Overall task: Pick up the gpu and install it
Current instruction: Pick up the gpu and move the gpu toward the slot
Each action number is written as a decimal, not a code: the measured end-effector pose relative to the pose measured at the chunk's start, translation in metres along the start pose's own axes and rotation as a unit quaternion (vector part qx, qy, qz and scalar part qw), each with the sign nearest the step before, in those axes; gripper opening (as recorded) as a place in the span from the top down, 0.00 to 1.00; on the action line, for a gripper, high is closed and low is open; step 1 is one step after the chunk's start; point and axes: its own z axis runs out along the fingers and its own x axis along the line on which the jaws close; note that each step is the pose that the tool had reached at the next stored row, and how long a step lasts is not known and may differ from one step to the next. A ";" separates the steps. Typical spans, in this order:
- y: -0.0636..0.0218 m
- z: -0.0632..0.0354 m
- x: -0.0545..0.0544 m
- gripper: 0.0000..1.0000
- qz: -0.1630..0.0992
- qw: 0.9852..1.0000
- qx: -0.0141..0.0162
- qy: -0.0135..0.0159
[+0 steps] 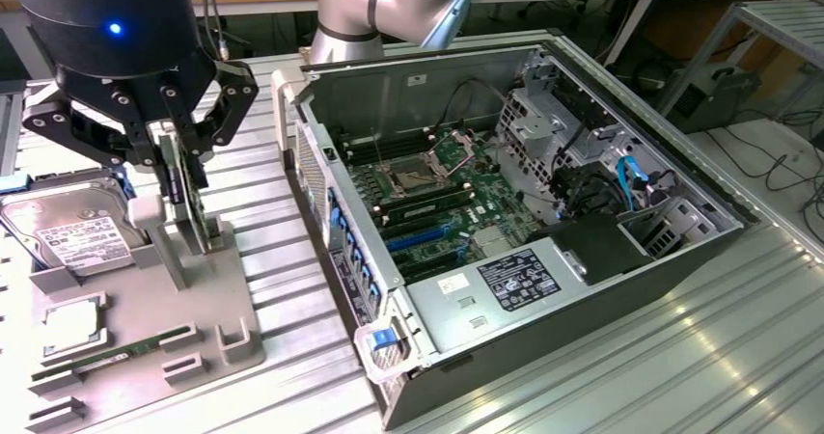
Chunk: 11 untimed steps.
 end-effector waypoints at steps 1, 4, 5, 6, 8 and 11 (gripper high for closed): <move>0.0000 -0.0004 0.000 0.73 0.000 1.000 0.000 0.000; 0.0001 -0.0017 0.000 0.73 0.000 1.000 0.000 0.000; 0.0001 -0.0021 0.000 0.73 0.000 1.000 0.000 0.000; 0.0001 -0.0025 0.000 0.73 0.000 1.000 0.000 0.000; 0.0001 -0.0033 0.000 0.73 0.000 1.000 0.000 0.000; 0.0002 -0.0045 0.000 0.73 0.000 1.000 0.000 0.000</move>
